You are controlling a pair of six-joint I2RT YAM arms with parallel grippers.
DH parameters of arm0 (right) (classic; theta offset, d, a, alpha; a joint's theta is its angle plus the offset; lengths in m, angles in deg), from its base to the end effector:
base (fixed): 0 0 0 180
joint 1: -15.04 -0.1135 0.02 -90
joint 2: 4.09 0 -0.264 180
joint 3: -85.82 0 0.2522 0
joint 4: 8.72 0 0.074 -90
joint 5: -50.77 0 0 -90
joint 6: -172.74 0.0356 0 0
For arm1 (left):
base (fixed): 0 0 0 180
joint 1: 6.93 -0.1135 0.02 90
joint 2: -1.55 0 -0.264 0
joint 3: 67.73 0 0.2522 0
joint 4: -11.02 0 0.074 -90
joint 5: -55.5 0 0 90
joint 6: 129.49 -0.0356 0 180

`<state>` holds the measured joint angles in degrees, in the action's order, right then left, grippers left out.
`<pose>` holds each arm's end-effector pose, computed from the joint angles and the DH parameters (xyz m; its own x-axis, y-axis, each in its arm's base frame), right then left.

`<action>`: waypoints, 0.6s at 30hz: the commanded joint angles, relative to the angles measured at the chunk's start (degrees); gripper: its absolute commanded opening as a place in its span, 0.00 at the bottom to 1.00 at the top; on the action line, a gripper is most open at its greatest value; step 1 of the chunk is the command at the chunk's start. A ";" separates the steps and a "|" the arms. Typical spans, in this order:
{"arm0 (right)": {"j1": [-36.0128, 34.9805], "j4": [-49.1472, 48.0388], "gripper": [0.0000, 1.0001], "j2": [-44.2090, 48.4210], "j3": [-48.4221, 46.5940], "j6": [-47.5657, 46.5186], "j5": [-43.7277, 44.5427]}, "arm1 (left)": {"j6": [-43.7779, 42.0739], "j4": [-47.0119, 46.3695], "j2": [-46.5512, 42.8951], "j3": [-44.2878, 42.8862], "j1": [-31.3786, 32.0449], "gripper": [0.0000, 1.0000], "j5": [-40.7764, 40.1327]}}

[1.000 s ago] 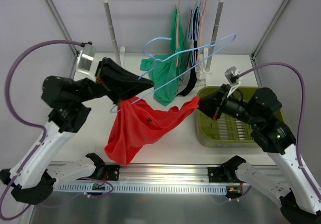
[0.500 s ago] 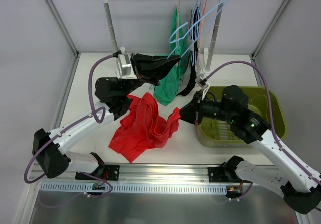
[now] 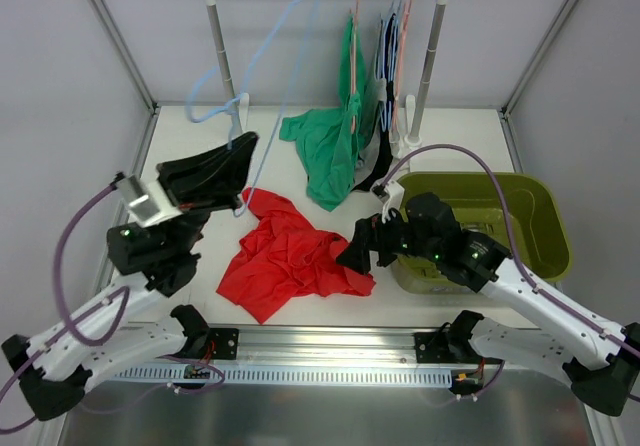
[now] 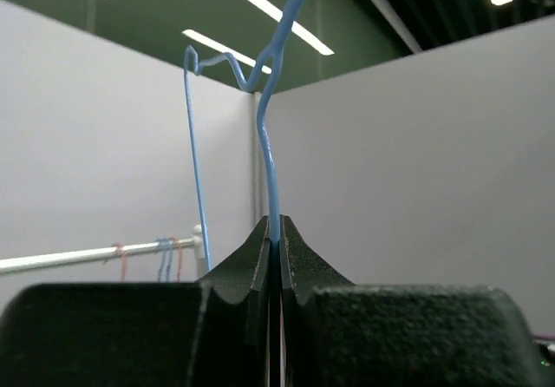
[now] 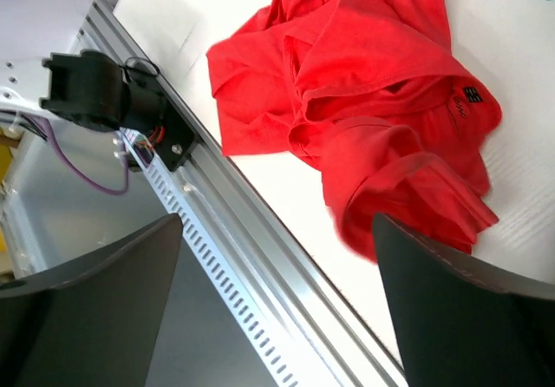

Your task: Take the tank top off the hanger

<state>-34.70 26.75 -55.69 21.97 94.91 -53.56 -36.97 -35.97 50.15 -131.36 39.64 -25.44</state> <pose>0.1239 0.1600 0.3311 -0.4359 -0.1987 -0.8778 -0.8127 0.5058 0.2891 0.0923 -0.1057 0.4733 0.5728 -0.6682 -0.4748 0.7939 0.5964 0.1183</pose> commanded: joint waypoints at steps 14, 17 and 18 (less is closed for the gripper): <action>-0.89 4.92 0.99 4.22 -2.47 -2.06 16.26 | 25.52 68.13 -1.77 -13.75 0.11 0.00 -40.35; -1.06 5.62 0.99 5.01 -2.47 -1.88 16.26 | 25.95 69.54 6.49 -20.69 -5.85 0.00 -31.86; -0.98 5.79 0.99 5.27 -2.47 -1.88 16.09 | 27.26 69.63 8.34 -22.28 -8.66 0.00 -27.91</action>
<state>-35.49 31.74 -51.75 22.41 93.64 -40.34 -13.98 28.64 53.97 -148.23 35.92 -59.32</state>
